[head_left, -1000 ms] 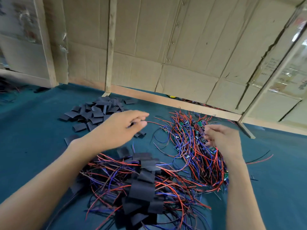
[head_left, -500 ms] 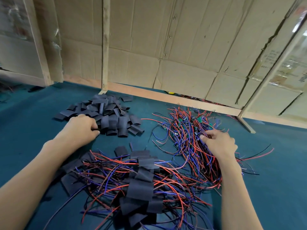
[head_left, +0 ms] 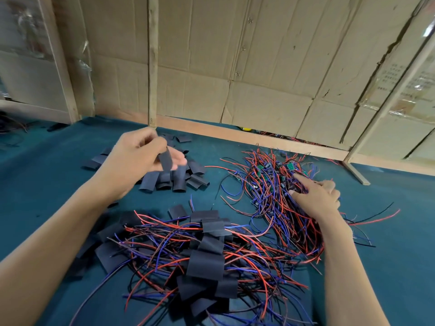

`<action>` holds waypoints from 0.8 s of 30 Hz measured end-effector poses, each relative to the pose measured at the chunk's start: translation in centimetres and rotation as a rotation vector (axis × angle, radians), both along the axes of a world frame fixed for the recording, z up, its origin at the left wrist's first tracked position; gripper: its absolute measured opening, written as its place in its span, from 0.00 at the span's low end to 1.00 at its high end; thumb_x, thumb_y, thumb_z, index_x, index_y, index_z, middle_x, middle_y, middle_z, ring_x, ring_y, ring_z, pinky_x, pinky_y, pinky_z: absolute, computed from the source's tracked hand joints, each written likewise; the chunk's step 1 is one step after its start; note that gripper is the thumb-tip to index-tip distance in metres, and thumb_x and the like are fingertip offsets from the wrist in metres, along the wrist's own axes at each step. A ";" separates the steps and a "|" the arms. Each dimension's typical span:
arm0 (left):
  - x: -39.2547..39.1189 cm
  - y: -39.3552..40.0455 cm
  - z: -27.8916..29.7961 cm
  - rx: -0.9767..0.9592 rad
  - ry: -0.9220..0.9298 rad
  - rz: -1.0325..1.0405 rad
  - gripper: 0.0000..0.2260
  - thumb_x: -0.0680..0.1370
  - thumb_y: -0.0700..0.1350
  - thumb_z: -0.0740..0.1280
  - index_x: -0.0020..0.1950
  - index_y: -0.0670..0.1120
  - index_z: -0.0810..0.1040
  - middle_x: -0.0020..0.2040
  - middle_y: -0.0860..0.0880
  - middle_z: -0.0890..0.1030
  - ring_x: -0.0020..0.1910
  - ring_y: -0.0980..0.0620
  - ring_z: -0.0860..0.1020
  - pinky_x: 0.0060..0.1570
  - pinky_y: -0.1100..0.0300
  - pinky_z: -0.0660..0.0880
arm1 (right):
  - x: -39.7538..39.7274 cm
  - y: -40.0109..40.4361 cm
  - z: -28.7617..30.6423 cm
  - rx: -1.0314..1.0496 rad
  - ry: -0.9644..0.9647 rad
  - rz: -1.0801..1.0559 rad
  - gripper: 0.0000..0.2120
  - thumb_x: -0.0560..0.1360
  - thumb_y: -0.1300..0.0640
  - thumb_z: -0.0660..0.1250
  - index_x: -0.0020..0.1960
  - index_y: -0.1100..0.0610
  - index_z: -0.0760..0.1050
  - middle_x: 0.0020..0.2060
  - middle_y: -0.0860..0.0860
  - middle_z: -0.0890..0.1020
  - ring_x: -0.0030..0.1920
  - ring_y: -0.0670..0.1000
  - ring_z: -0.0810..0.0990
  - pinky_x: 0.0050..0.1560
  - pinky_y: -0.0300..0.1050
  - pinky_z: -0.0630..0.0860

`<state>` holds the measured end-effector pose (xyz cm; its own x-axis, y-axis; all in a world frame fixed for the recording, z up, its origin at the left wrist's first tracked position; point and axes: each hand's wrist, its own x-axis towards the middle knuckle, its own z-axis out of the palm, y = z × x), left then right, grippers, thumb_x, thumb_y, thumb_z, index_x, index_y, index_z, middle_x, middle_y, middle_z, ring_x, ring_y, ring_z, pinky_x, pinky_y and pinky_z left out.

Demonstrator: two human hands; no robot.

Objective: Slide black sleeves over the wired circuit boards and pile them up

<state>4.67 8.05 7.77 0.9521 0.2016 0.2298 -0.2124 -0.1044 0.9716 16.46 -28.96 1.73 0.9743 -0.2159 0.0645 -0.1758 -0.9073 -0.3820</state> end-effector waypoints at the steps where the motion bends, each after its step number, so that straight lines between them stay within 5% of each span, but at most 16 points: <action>1: 0.0 -0.4 0.1 -0.154 0.034 -0.071 0.10 0.80 0.36 0.58 0.39 0.40 0.68 0.38 0.39 0.83 0.39 0.43 0.84 0.42 0.50 0.83 | 0.1 -0.1 0.1 0.005 -0.003 -0.001 0.23 0.77 0.42 0.68 0.70 0.33 0.70 0.68 0.59 0.64 0.68 0.65 0.63 0.71 0.59 0.61; 4: 0.3 -0.8 -0.2 -0.315 0.241 -0.109 0.08 0.77 0.40 0.58 0.38 0.44 0.66 0.30 0.43 0.70 0.24 0.47 0.69 0.26 0.56 0.73 | 0.2 -0.6 0.1 0.021 -0.083 0.024 0.16 0.76 0.44 0.70 0.64 0.37 0.78 0.65 0.57 0.67 0.67 0.64 0.63 0.70 0.60 0.63; 8: 0.5 -0.3 -0.5 -0.318 0.377 -0.140 0.08 0.78 0.45 0.61 0.41 0.46 0.67 0.29 0.51 0.61 0.22 0.55 0.55 0.20 0.64 0.54 | 0.0 0.1 -0.5 0.022 -0.135 0.075 0.16 0.76 0.54 0.68 0.56 0.33 0.78 0.63 0.51 0.65 0.66 0.60 0.63 0.69 0.62 0.60; 12: 0.3 -0.1 0.0 -0.335 0.392 -0.152 0.11 0.81 0.52 0.63 0.46 0.45 0.72 0.29 0.52 0.61 0.21 0.56 0.56 0.18 0.66 0.55 | 0.3 1.0 -0.6 0.003 -0.003 0.016 0.27 0.75 0.56 0.60 0.71 0.34 0.67 0.73 0.54 0.61 0.72 0.61 0.58 0.72 0.61 0.53; 14: 0.4 -0.4 0.2 -0.288 0.396 -0.111 0.13 0.80 0.55 0.64 0.48 0.45 0.74 0.29 0.52 0.63 0.22 0.56 0.57 0.18 0.66 0.56 | 0.4 0.6 -0.6 0.009 0.006 -0.011 0.25 0.77 0.52 0.62 0.73 0.39 0.68 0.72 0.54 0.66 0.72 0.62 0.61 0.72 0.60 0.57; 18: 0.9 -0.8 -0.2 -0.223 0.418 -0.014 0.10 0.80 0.51 0.66 0.50 0.44 0.79 0.30 0.52 0.64 0.24 0.55 0.58 0.21 0.63 0.56 | 0.1 -0.9 0.1 0.220 -0.185 -0.025 0.15 0.75 0.48 0.73 0.58 0.53 0.85 0.55 0.56 0.85 0.56 0.58 0.80 0.58 0.48 0.74; 20: 1.0 -0.9 -0.5 -0.217 0.447 0.011 0.06 0.79 0.45 0.67 0.52 0.45 0.80 0.30 0.52 0.64 0.25 0.55 0.58 0.21 0.62 0.57 | -0.2 -1.2 0.6 0.287 -0.221 -0.026 0.11 0.74 0.52 0.75 0.54 0.56 0.86 0.50 0.55 0.87 0.51 0.55 0.81 0.52 0.42 0.72; 24: 1.3 -0.6 -0.5 -0.231 0.467 -0.011 0.07 0.78 0.44 0.69 0.54 0.45 0.82 0.29 0.52 0.65 0.25 0.54 0.58 0.22 0.62 0.59 | -0.7 -1.6 2.1 0.339 -0.276 -0.045 0.08 0.74 0.54 0.74 0.52 0.54 0.87 0.48 0.54 0.87 0.54 0.54 0.82 0.53 0.40 0.70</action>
